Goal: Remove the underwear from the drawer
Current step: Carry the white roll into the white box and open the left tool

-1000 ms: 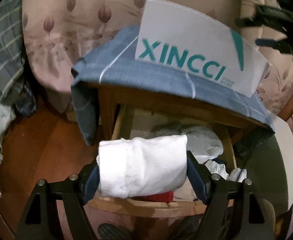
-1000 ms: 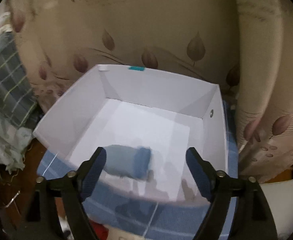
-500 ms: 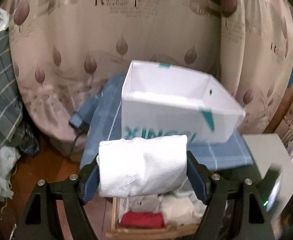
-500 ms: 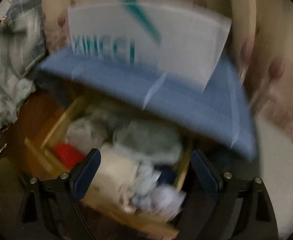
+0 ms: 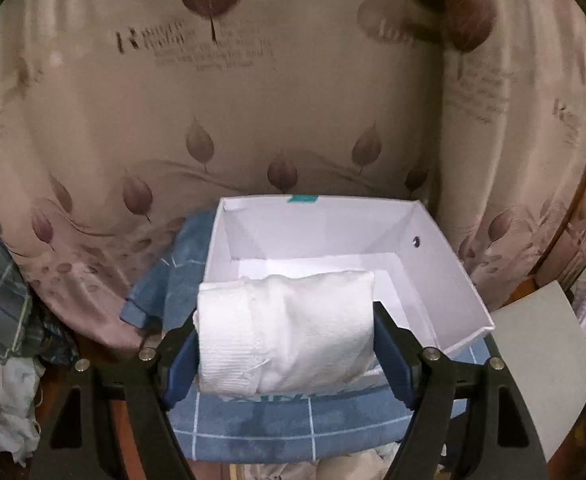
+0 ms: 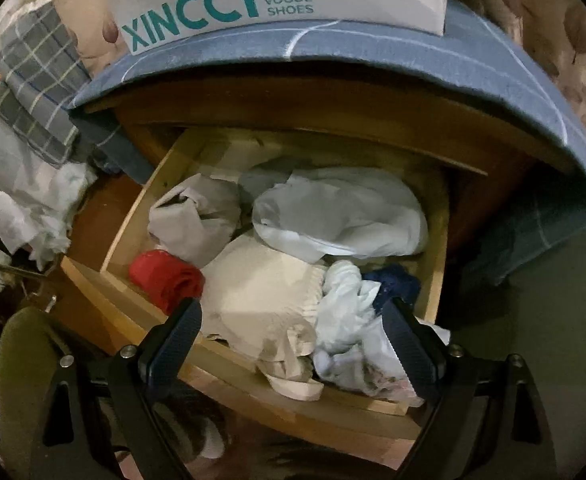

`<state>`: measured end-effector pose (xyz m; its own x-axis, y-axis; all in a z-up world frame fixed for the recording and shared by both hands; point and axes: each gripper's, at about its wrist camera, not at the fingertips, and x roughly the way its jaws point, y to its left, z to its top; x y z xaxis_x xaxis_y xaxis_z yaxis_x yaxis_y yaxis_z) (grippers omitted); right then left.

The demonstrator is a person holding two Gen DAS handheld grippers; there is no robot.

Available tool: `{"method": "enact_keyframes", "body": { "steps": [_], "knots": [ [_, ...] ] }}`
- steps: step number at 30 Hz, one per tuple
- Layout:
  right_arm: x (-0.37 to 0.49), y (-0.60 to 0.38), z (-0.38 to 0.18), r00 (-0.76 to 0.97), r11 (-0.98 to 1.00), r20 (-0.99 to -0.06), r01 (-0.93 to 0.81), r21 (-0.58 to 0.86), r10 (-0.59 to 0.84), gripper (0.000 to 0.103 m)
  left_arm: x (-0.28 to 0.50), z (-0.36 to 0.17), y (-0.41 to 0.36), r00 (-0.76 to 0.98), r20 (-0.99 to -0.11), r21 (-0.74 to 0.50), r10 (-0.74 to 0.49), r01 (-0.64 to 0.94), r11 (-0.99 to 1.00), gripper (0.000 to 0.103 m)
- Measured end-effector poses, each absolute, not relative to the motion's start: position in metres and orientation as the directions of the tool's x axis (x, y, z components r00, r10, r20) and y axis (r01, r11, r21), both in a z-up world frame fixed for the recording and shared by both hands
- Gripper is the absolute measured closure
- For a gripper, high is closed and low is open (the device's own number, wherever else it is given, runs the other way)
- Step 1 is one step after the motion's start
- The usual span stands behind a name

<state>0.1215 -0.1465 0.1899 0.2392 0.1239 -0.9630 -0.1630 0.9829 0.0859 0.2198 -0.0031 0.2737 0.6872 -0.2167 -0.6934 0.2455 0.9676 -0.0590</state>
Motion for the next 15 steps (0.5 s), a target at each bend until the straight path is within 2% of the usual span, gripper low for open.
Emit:
{"method": "enact_keyframes", "body": {
  "steps": [8, 15],
  "knots": [
    [0.125, -0.161, 0.187, 0.227, 0.977, -0.952, -0.099, 0.187, 0.205, 0.013, 0.277, 0.235, -0.029, 0.567, -0.809, -0.014, -0.154, 0.243, 0.97, 0.024],
    [0.126, -0.159, 0.185, 0.224, 0.974, -0.949, -0.099, 0.204, 0.222, 0.013, 0.293, 0.209, -0.036, 0.52, -0.848, 0.033, -0.101, 0.241, 0.97, 0.023]
  ]
}}
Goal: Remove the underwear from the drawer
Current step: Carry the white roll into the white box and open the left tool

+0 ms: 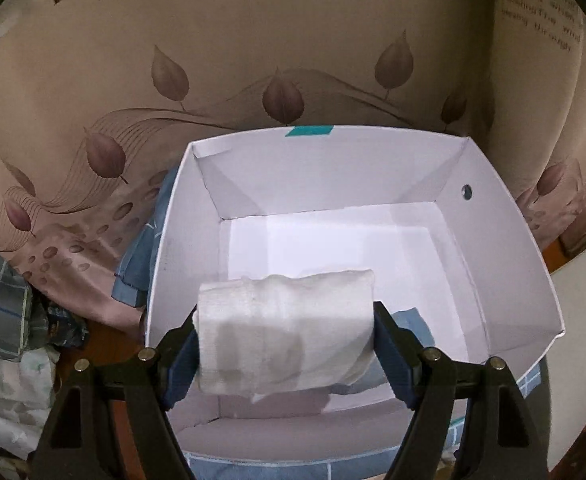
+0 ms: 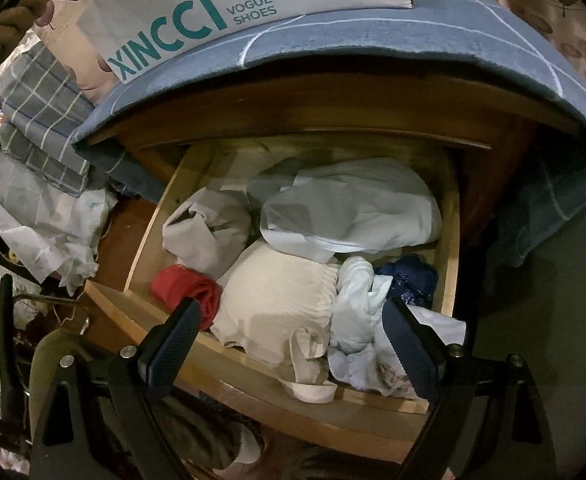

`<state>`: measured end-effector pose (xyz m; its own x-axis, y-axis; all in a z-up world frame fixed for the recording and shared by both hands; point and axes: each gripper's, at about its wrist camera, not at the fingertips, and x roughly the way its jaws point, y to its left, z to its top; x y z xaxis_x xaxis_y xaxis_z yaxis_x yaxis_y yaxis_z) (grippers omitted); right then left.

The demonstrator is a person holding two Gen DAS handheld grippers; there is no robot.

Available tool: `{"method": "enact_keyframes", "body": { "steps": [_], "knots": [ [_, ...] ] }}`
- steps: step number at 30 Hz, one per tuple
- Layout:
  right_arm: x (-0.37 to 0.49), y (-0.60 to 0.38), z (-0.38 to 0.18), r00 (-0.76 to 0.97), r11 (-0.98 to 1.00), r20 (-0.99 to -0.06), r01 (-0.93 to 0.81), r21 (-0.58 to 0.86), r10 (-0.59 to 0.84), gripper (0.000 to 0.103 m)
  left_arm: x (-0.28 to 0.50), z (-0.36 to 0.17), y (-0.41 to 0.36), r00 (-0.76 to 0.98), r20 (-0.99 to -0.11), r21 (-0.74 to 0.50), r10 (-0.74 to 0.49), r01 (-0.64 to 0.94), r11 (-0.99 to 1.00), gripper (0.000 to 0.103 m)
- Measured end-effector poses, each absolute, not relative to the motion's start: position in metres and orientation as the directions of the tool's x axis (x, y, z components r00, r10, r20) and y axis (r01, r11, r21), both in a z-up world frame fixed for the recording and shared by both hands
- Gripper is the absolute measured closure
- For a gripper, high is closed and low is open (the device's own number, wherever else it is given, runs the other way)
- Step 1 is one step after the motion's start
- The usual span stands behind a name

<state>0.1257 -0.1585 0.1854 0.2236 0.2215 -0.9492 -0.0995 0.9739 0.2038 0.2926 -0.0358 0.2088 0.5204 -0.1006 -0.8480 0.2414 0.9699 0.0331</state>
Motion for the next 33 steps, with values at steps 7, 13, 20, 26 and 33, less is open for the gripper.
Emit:
{"method": "enact_keyframes", "body": {
  "steps": [7, 13, 20, 26, 33],
  "knots": [
    [0.127, -0.159, 0.184, 0.219, 0.973, -0.949, -0.1, 0.207, 0.225, 0.013, 0.299, 0.197, -0.034, 0.5, -0.862, 0.032, -0.084, 0.22, 0.975, 0.021],
    [0.127, -0.159, 0.183, 0.216, 0.974, -0.951, -0.099, 0.206, 0.223, 0.013, 0.301, 0.192, -0.029, 0.483, -0.871, 0.011, -0.09, 0.203, 0.979, 0.02],
    [0.127, -0.157, 0.181, 0.209, 0.975, -0.954, -0.097, 0.198, 0.215, 0.013, 0.294, 0.192, -0.021, 0.477, -0.871, -0.021, -0.122, 0.211, 0.977, 0.02],
    [0.126, -0.153, 0.18, 0.205, 0.978, -0.958, -0.102, 0.181, 0.198, 0.013, 0.295, 0.187, -0.022, 0.448, -0.888, -0.006, -0.104, 0.215, 0.977, 0.019],
    [0.127, -0.154, 0.18, 0.203, 0.978, -0.959, -0.102, 0.18, 0.198, 0.013, 0.295, 0.188, -0.019, 0.457, -0.88, -0.031, -0.128, 0.214, 0.976, 0.019]
  ]
}}
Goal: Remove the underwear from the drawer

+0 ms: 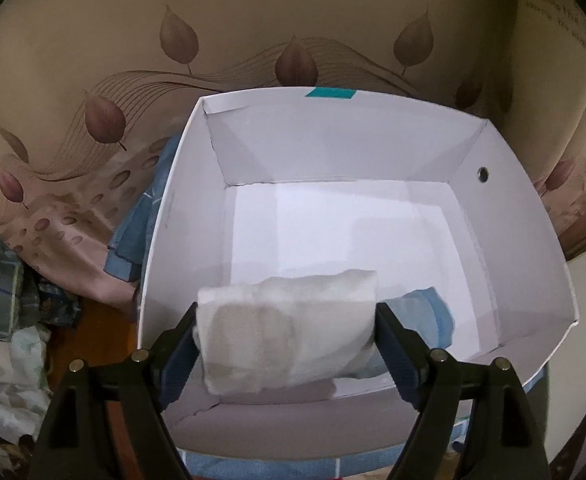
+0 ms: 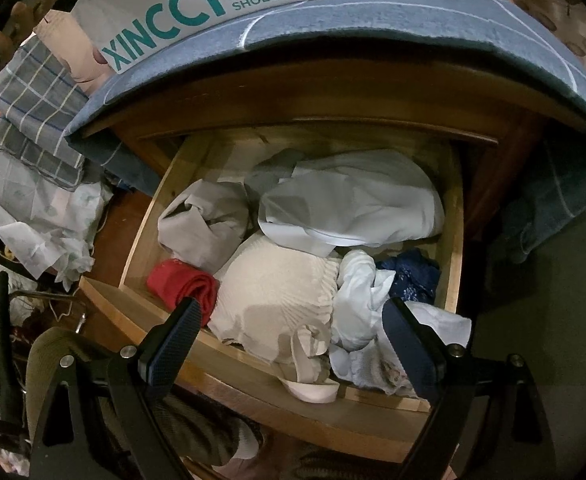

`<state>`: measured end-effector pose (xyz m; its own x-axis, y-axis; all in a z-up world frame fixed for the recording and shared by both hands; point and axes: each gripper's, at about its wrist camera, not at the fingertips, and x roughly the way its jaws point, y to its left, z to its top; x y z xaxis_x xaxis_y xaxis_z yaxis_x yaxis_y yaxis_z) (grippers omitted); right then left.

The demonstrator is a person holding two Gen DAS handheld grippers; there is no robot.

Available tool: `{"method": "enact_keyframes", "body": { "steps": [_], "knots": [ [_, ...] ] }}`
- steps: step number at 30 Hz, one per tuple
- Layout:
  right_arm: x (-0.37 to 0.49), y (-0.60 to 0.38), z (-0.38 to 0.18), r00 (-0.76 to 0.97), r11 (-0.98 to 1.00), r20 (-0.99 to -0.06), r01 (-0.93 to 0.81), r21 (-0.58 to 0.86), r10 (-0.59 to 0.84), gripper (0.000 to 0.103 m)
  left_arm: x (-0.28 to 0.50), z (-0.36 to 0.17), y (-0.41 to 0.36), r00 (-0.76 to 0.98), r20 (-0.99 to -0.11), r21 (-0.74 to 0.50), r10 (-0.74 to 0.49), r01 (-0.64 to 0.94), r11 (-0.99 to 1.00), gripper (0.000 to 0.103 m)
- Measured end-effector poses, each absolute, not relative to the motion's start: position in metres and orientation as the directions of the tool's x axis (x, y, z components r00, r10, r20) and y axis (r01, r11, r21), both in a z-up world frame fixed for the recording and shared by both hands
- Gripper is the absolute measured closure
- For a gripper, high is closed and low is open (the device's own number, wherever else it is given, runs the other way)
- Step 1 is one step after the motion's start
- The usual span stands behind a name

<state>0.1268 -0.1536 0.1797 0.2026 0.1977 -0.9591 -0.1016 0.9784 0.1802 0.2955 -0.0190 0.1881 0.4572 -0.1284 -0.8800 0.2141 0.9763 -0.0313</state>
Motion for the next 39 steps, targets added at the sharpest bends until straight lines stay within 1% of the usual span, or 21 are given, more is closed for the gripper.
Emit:
{"method": "enact_keyframes", "body": {
  "steps": [3, 7, 13, 15, 18, 20, 23, 25, 28, 32, 33, 34, 36, 38, 39],
  "knots": [
    [0.126, -0.153, 0.18, 0.203, 0.979, -0.959, -0.104, 0.177, 0.195, 0.013, 0.292, 0.196, -0.015, 0.48, -0.862, -0.065, -0.166, 0.22, 0.973, 0.018],
    [0.126, -0.154, 0.18, 0.204, 0.98, -0.96, -0.1, 0.174, 0.191, 0.013, 0.284, 0.205, -0.007, 0.516, -0.837, -0.085, -0.181, 0.205, 0.975, 0.016],
    [0.124, -0.152, 0.177, 0.195, 0.984, -0.966, -0.092, 0.155, 0.17, 0.013, 0.247, 0.222, 0.01, 0.612, -0.769, -0.044, -0.185, 0.237, 0.97, 0.015],
    [0.125, -0.151, 0.175, 0.188, 0.986, -0.97, -0.089, 0.143, 0.157, 0.013, 0.231, 0.224, 0.016, 0.618, -0.765, -0.021, -0.183, 0.26, 0.965, 0.015],
    [0.126, -0.149, 0.172, 0.171, 0.988, -0.975, -0.087, 0.125, 0.139, 0.013, 0.209, 0.22, 0.025, 0.602, -0.781, 0.007, -0.167, 0.276, 0.961, 0.015],
    [0.127, -0.149, 0.169, 0.148, 0.991, -0.981, -0.078, 0.113, 0.124, 0.013, 0.194, 0.209, 0.029, 0.561, -0.81, 0.004, -0.168, 0.292, 0.956, 0.015],
    [0.131, -0.153, 0.164, 0.108, 0.994, -0.989, -0.044, 0.096, 0.1, 0.013, 0.174, 0.182, 0.035, 0.459, -0.871, -0.027, -0.175, 0.312, 0.95, 0.015],
    [0.137, -0.159, 0.162, 0.051, 0.994, -0.993, -0.002, 0.106, 0.106, 0.013, 0.164, 0.165, 0.037, 0.409, -0.893, -0.05, -0.186, 0.321, 0.946, 0.015],
    [0.151, -0.158, 0.166, -0.04, 0.998, -0.998, -0.012, 0.057, 0.056, 0.013, 0.149, 0.14, 0.037, 0.358, -0.914, -0.063, -0.191, 0.34, 0.938, 0.015],
    [0.165, -0.154, 0.171, -0.09, 0.999, -0.995, -0.03, 0.035, 0.033, 0.013, 0.136, 0.106, 0.039, 0.305, -0.937, -0.059, -0.172, 0.346, 0.936, 0.015],
    [0.167, -0.154, 0.17, -0.1, 0.999, -0.994, -0.033, 0.035, 0.031, 0.015, 0.135, 0.097, 0.04, 0.289, -0.942, -0.064, -0.168, 0.338, 0.939, 0.015],
    [0.169, -0.155, 0.168, -0.107, 0.999, -0.994, -0.035, 0.02, 0.017, 0.02, 0.133, 0.088, 0.042, 0.274, -0.947, -0.073, -0.169, 0.331, 0.941, 0.015],
    [0.171, -0.158, 0.164, -0.112, 0.999, -0.993, -0.044, -0.019, -0.024, 0.026, 0.13, 0.072, 0.044, 0.25, -0.952, -0.087, -0.174, 0.323, 0.942, 0.015],
    [0.172, -0.162, 0.161, -0.121, 0.998, -0.992, -0.052, -0.039, -0.045, 0.034, 0.127, 0.062, 0.047, 0.239, -0.956, -0.092, -0.172, 0.313, 0.945, 0.015],
    [0.17, -0.165, 0.158, -0.136, 0.997, -0.989, -0.056, -0.046, -0.053, 0.04, 0.126, 0.056, 0.049, 0.234, -0.957, -0.092, -0.169, 0.309, 0.947, 0.015]
  ]
}}
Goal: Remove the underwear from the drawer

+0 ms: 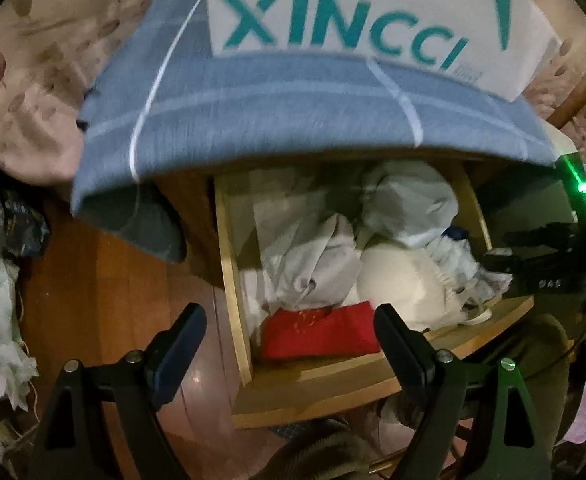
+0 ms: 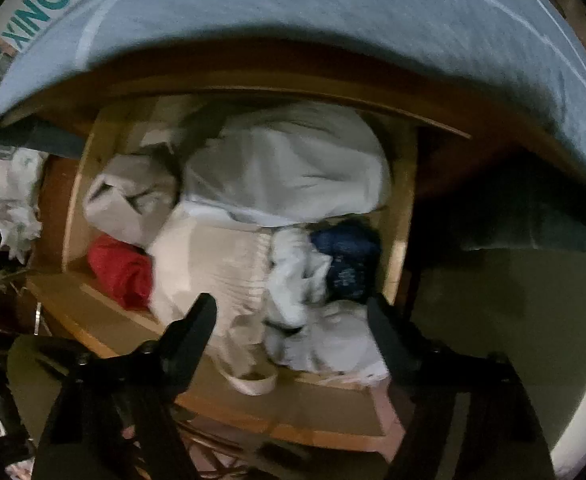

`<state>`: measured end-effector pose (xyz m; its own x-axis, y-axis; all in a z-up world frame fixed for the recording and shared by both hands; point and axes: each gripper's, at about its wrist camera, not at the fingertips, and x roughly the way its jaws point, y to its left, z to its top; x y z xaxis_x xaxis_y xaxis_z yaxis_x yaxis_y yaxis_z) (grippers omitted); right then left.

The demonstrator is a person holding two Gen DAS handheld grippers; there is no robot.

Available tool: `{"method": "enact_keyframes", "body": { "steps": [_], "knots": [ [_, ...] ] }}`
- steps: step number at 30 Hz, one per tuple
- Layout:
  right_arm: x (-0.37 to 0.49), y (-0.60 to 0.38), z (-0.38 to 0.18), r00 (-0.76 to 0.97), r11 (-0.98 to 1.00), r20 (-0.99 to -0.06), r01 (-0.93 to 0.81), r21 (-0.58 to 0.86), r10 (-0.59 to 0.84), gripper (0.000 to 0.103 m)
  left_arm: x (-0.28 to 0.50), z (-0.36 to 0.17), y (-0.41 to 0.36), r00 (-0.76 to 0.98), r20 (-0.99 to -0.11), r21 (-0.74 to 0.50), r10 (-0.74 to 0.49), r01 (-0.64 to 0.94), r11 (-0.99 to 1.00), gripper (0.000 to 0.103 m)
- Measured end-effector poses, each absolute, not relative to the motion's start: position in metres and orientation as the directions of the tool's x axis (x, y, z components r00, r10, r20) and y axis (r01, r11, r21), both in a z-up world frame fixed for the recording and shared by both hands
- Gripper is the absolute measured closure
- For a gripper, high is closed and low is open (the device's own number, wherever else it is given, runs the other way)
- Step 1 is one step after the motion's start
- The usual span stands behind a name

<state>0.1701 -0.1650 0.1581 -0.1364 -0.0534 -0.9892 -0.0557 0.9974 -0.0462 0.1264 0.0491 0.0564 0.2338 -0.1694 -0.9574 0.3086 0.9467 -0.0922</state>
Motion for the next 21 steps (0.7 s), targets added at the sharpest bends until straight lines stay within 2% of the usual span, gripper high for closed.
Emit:
{"method": "enact_keyframes", "body": {
  "steps": [10, 13, 21],
  "knots": [
    [0.153, -0.179, 0.129, -0.21, 0.976, -0.963, -0.172, -0.131, -0.166, 0.05, 0.136, 0.018, 0.06, 0.215, -0.963, -0.107, -0.163, 0.251, 0.962, 0.015],
    [0.149, -0.181, 0.119, -0.219, 0.97, -0.954, -0.181, -0.165, -0.203, 0.05, 0.137, 0.012, 0.059, 0.214, -0.964, -0.104, -0.159, 0.245, 0.964, 0.015],
    [0.138, -0.19, 0.104, -0.245, 0.976, -0.95, -0.153, -0.158, -0.192, 0.048, 0.137, -0.006, 0.056, 0.191, -0.969, -0.108, -0.158, 0.248, 0.963, 0.015]
  ]
}}
